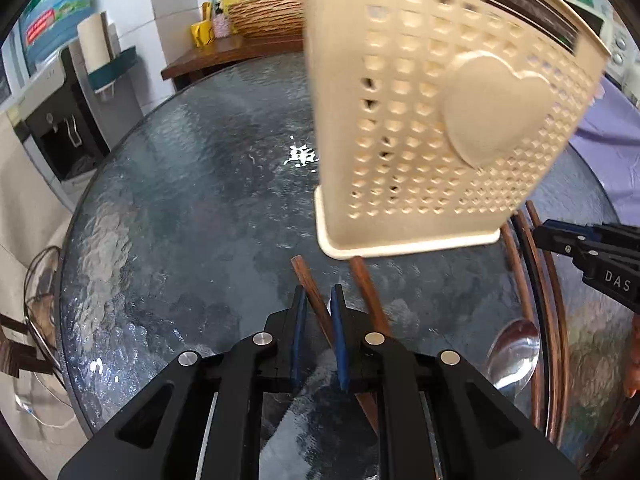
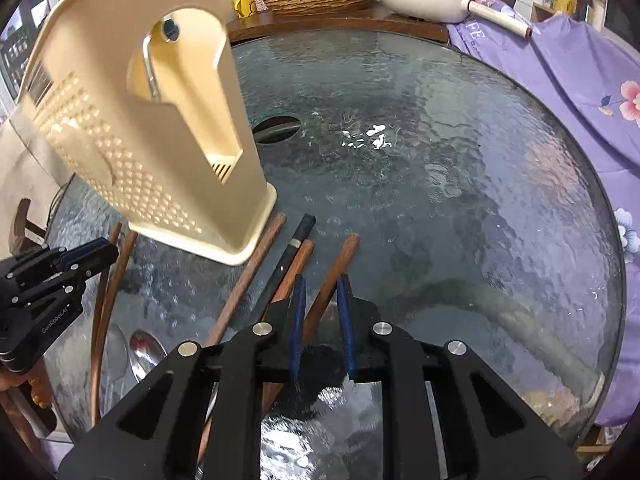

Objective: Organize utensils
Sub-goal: 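Grasp a brown chopstick with the left tool while the right tool grasps another brown chopstick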

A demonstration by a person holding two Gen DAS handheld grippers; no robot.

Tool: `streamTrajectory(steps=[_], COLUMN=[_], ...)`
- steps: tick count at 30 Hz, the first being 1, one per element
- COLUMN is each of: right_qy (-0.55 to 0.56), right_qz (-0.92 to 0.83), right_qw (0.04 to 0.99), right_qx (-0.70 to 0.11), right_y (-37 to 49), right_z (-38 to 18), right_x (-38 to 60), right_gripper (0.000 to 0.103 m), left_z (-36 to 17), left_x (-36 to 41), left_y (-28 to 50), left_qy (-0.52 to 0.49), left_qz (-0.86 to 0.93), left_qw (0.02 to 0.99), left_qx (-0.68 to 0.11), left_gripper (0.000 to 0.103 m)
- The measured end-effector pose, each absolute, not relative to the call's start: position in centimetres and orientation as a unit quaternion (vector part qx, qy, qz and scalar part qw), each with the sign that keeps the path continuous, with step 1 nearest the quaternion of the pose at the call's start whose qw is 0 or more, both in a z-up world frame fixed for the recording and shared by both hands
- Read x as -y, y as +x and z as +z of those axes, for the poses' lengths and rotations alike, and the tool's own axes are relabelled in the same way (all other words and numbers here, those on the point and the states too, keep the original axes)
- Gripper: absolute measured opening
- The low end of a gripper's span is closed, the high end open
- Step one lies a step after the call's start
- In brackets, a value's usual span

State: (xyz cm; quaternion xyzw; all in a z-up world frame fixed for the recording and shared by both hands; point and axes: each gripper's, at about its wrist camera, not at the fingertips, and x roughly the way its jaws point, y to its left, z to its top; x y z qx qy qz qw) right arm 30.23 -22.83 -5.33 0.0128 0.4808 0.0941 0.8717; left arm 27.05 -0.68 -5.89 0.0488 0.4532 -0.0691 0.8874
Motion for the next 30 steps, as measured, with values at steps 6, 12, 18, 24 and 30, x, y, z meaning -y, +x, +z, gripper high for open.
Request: streamTrajectory(steps=[6, 12, 18, 24, 30], right_qy=[-0.005, 0.01, 0.028, 0.047, 0.055], right_qz=[0.08, 0.076, 0.074, 0.078, 0.096], right_qw=[0.872, 0.874, 0.877, 0.89, 0.918], right_qx=[-0.483, -0.481, -0.474, -0.446, -0.38], right_y=[31.1, 31.4, 31.7, 31.0, 28.7], right_z=[-5.3, -5.6, -5.7, -4.9, -1.3], right_x=[21.6, 21.8, 22.9, 23.7, 24.1], right_gripper=[0.013, 0.008, 0.008, 0.008, 0.008], left_z=[-5.8, -5.9, -5.8, -3.9, -0.1], left_x=[0.7, 0.9, -0.2, -1.9, -3.1], left_y=[27.9, 27.7, 27.4, 26.8, 24.6], left_qy=[0.06, 0.049, 0.013, -0.028, -0.06], left_qz=[-0.063, -0.067, -0.075, -0.084, -0.095], left_qw=[0.885, 0.886, 0.886, 0.897, 0.918], left_qx=[-0.457, -0.456, -0.457, -0.434, -0.38], left_gripper=[0.011, 0.01, 0.009, 0.008, 0.007])
